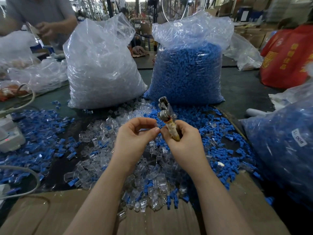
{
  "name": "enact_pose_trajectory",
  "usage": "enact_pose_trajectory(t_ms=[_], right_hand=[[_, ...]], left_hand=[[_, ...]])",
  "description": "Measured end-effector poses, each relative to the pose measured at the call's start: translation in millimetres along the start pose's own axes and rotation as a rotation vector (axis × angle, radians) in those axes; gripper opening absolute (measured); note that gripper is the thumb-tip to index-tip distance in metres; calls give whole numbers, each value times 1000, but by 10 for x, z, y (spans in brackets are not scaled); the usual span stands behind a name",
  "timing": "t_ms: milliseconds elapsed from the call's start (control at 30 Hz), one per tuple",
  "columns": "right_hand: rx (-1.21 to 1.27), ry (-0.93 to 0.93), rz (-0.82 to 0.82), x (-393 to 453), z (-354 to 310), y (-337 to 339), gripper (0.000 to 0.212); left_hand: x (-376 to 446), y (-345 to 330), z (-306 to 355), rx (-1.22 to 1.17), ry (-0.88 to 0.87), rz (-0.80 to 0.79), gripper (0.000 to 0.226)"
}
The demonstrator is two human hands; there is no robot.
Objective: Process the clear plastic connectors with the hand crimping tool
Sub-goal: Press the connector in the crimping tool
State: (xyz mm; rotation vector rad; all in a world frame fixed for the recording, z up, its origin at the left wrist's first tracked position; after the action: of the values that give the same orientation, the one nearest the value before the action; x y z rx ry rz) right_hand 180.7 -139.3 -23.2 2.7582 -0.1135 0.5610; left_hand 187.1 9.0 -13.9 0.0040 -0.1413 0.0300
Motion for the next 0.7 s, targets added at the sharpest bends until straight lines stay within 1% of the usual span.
enact_pose_trajectory(t_ms=[167, 333, 433, 533, 600, 700], right_hand=[[25, -42, -44, -4, 12, 37, 16], [-95, -80, -121, -4, 58, 84, 10], [-152, -67, -177, -13, 66, 59, 10], [-175, -79, -223, -13, 84, 39, 15], [-181, -82, -237, -11, 86, 37, 18], [-189, -78, -234, -11, 77, 45, 17]], left_hand=[[18, 35, 10, -53, -37, 33, 21], [45, 113, 61, -129, -106, 64, 24], [44, 133, 91, -138, -146, 59, 26], [47, 137, 108, -137, -173, 38, 28], [44, 133, 117, -123, -188, 29, 28], [39, 126, 130, -113, -203, 19, 28]])
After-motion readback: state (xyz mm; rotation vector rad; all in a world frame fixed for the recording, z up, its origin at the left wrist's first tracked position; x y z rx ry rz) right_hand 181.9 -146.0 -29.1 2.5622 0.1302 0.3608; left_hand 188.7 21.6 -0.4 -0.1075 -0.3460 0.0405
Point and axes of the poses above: each hand's wrist, its own x-axis towards the middle knuckle, its own y-axis out of the back of the hand, z = x × y, the point moved 4 cm from there along x, towards the middle knuckle, and after that the axes turned 3 degrees about y, right-handed, at the moved point
